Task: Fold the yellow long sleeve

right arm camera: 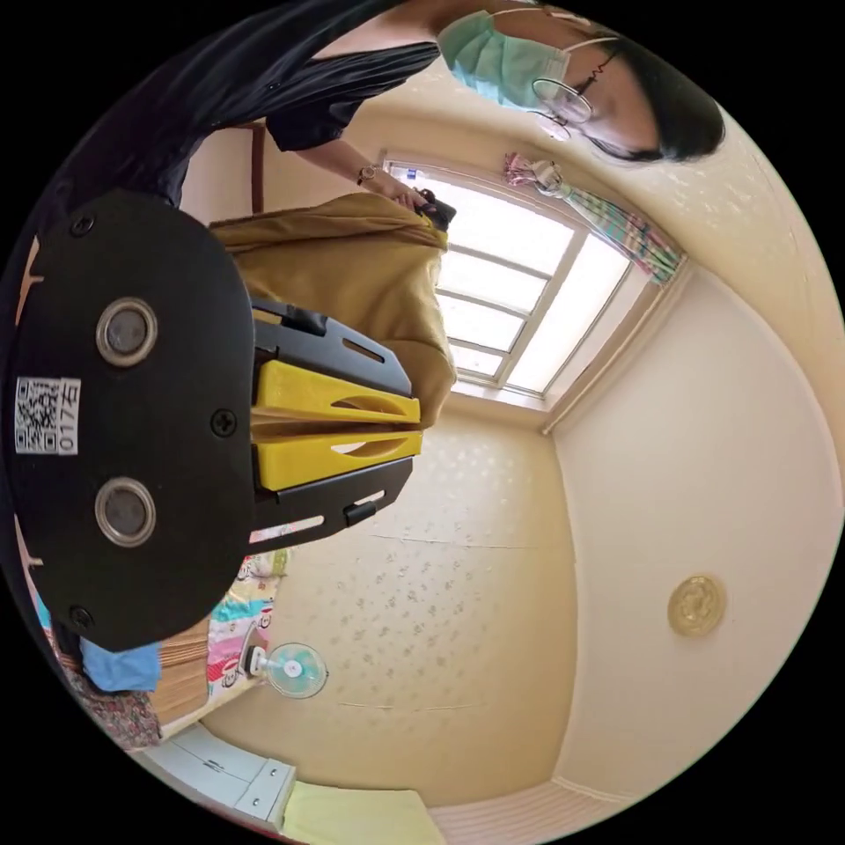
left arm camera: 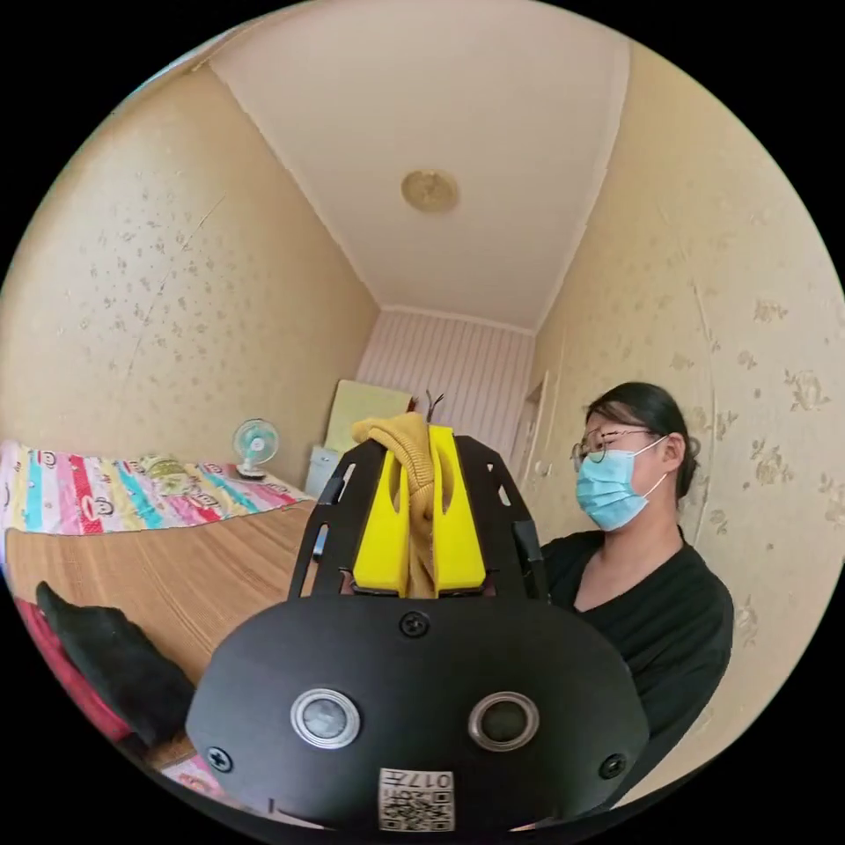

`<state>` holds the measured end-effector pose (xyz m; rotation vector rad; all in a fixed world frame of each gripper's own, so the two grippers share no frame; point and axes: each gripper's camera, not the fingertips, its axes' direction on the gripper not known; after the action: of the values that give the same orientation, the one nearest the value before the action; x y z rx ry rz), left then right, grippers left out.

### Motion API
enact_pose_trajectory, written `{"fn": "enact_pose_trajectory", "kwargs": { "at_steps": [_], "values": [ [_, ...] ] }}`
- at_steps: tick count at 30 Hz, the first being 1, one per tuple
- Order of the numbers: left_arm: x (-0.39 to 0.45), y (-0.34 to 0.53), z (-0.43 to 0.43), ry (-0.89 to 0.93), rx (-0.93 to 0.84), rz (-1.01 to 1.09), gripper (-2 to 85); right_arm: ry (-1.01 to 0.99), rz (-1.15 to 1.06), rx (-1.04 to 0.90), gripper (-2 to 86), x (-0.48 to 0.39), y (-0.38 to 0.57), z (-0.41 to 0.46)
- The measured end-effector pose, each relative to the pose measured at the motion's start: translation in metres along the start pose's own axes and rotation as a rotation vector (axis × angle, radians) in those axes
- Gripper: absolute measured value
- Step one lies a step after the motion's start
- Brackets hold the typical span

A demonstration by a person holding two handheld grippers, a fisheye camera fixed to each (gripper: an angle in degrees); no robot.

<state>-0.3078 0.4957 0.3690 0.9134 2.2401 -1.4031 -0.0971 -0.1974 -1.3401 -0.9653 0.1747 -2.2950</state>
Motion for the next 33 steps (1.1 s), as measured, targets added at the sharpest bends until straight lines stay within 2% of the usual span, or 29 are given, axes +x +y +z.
{"fn": "enact_pose_trajectory", "kwargs": {
  "at_steps": [4,8,10,12,14,18,20,22,24,27,29,33],
  "values": [
    [0.054,0.005,0.026,-0.228,-0.101,0.107,1.0,0.039,-0.06,0.028,1.8,-0.039,-0.044,-0.039],
    [0.08,-0.005,0.038,-0.125,-0.044,0.139,0.8,0.165,-0.039,-0.018,1.9,-0.055,-0.088,-0.074],
    [0.075,-0.03,0.051,-0.109,-0.024,0.115,0.9,0.122,-0.013,-0.013,1.9,-0.046,-0.104,-0.084],
    [0.056,-0.052,0.068,-0.168,-0.057,0.092,1.2,0.092,0.047,-0.042,1.9,-0.028,-0.117,-0.082],
    [0.019,-0.074,0.092,-0.227,-0.128,0.04,1.7,0.109,0.118,-0.164,2.0,0.006,-0.126,-0.051],
    [-0.14,-0.091,0.174,-0.302,-0.344,-0.188,3.1,0.199,0.228,-0.46,2.0,0.081,-0.092,0.053],
    [-0.229,-0.069,0.216,-0.401,-0.447,-0.32,4.0,0.309,0.134,-0.745,2.0,0.116,-0.023,0.159],
    [-0.342,0.0,0.262,-0.553,-0.521,-0.513,5.9,0.387,0.118,-0.929,2.0,0.14,0.052,0.228],
    [-0.403,0.064,0.279,-0.625,-0.545,-0.627,7.4,0.404,0.179,-1.062,1.8,0.165,0.127,0.274],
    [-0.437,0.157,0.276,-0.693,-0.566,-0.743,8.3,0.476,0.286,-1.219,1.7,0.193,0.23,0.286],
    [-0.428,0.197,0.265,-0.671,-0.571,-0.745,8.4,0.202,0.484,-1.203,1.8,0.195,0.264,0.252],
    [-0.373,0.268,0.222,-0.631,-0.694,-0.711,9.4,-0.089,0.663,-1.126,4.3,0.191,0.283,0.171]
  ]
}}
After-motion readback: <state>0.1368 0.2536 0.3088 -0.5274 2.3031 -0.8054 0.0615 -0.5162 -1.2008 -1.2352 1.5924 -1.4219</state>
